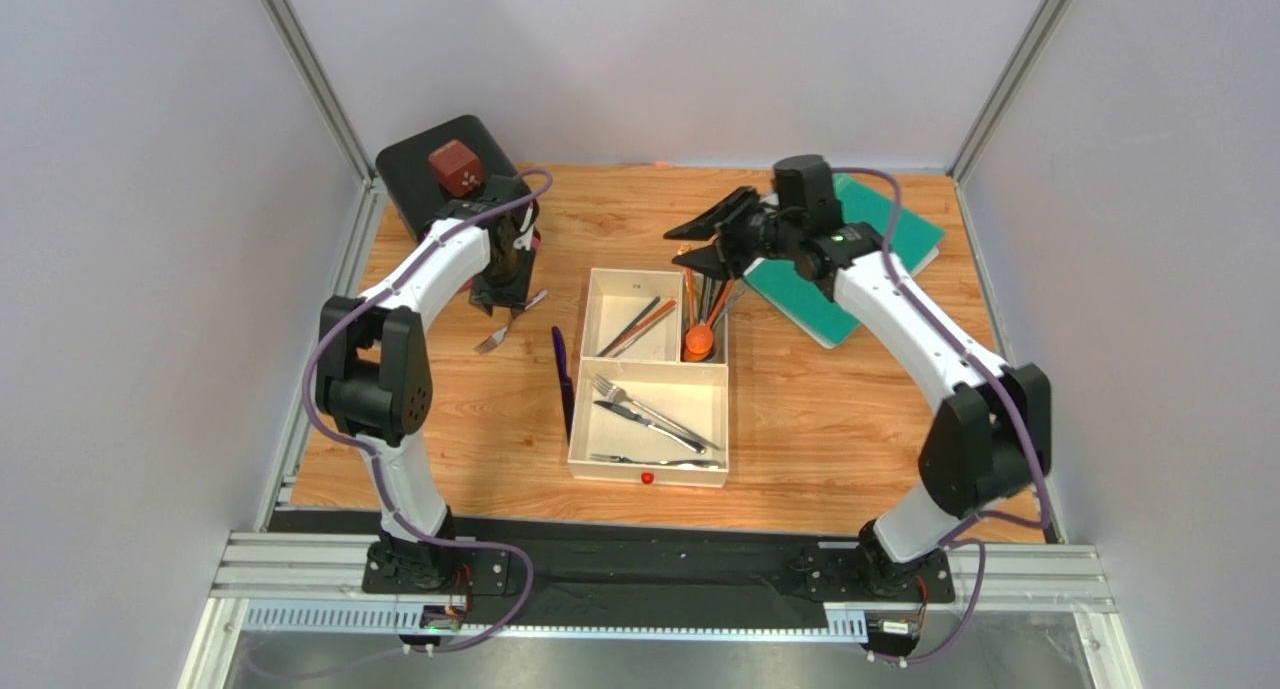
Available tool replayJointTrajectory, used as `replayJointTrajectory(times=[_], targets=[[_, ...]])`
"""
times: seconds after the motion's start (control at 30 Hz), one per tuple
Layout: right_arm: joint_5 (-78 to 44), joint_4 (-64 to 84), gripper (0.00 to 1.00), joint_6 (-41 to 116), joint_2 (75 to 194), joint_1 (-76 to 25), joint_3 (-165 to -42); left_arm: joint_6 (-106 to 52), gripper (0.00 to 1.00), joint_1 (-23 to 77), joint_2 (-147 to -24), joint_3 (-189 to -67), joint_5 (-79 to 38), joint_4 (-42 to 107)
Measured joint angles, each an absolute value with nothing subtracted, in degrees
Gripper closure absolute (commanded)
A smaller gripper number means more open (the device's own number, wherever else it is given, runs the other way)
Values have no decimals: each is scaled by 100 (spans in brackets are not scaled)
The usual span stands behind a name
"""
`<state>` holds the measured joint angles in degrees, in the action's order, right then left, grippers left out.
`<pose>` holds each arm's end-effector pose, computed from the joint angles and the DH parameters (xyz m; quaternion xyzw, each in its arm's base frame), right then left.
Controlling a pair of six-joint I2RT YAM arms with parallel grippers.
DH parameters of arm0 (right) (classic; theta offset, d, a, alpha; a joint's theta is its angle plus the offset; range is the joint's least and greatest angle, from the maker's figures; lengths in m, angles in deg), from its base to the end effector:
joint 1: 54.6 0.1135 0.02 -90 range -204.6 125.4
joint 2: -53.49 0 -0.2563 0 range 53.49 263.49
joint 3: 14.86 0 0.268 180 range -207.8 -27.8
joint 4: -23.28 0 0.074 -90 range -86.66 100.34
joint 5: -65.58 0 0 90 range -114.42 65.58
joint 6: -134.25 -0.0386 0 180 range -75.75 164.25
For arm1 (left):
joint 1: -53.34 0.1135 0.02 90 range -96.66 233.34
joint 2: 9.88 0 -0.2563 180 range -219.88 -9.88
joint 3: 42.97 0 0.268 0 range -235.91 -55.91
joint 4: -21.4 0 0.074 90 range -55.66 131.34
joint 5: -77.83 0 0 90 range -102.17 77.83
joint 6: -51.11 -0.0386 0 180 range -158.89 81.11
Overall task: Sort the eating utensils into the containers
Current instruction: Pick up the fork at the center of the board.
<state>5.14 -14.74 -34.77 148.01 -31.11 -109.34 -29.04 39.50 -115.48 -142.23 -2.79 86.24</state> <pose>0.3527 0.1741 0.3025 0.3061 0.8212 0.4738 0.0861 0.3816 -0.0875 0.2247 0.0209 0.9831 0.0455 0.1760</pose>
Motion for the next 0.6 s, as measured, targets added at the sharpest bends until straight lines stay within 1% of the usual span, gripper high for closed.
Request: replayJointTrajectory(times=[0.13,0.23,0.4,0.6], targets=[[680,-1221,57,-3503,14025,-3612,-10497,-3059,51,3952,-11819,-14287,-242,8755],[761,-1188,57,-3512,13769,-3870,-10121,-3168,51,3952,-11942,-14297,-134,8781],[936,-1293,58,-3525,13726,-4086,-9692,-3306,51,3956,-12335,-14575,-145,8851],[1145,-1297,59,-3523,13671,-4254,-9662,-3498,50,3965,-12589,-14750,-303,8819]])
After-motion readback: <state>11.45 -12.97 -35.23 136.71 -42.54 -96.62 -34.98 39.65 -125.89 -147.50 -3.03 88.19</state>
